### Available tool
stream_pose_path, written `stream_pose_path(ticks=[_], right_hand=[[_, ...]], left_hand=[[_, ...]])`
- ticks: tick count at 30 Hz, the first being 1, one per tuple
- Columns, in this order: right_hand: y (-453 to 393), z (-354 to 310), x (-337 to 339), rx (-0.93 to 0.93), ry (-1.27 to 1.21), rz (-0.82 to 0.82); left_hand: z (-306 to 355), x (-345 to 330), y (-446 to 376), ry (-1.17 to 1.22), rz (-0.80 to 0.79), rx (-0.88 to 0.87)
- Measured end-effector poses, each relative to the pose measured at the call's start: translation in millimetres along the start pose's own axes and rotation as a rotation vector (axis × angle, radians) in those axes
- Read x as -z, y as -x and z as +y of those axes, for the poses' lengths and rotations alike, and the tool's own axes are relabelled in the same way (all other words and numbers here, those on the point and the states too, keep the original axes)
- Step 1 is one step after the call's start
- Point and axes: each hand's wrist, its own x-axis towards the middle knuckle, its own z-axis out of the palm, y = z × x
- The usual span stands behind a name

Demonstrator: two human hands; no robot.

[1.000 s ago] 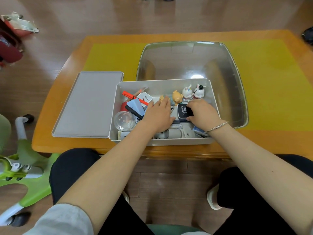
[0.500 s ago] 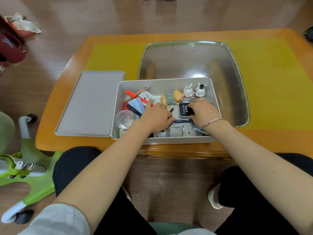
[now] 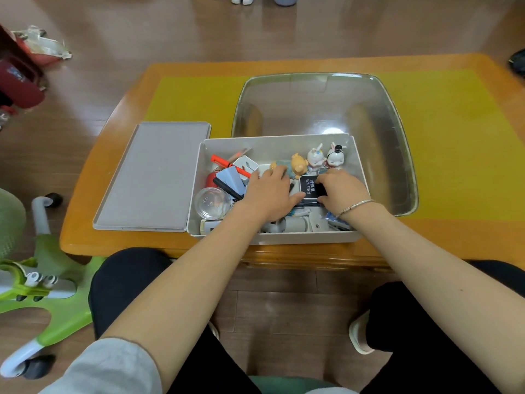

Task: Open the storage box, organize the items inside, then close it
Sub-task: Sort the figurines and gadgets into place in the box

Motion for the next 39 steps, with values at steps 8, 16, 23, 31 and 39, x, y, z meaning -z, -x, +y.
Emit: stream_pose_path(ticks=[8, 16, 23, 31, 39], right_hand=[[2, 0, 9, 0.022, -0.04, -0.04], [30, 4, 35, 0.041, 0.103, -0.198], [31, -9, 22, 0.089, 0.247, -0.344], [13, -18, 39, 0.119, -0.464, -0.108], [-19, -50, 44, 0.099, -0.771, 0.069]], left_hand=[[-7, 0, 11, 0.038, -0.021, -0.037], [-26, 9, 55, 0.201, 0.237, -0.026], [-31, 9, 88, 0.215, 0.525, 0.21], [-41, -3, 93, 0.311, 0.448, 0.307], [-44, -6, 92, 0.293, 0.43, 0.335]])
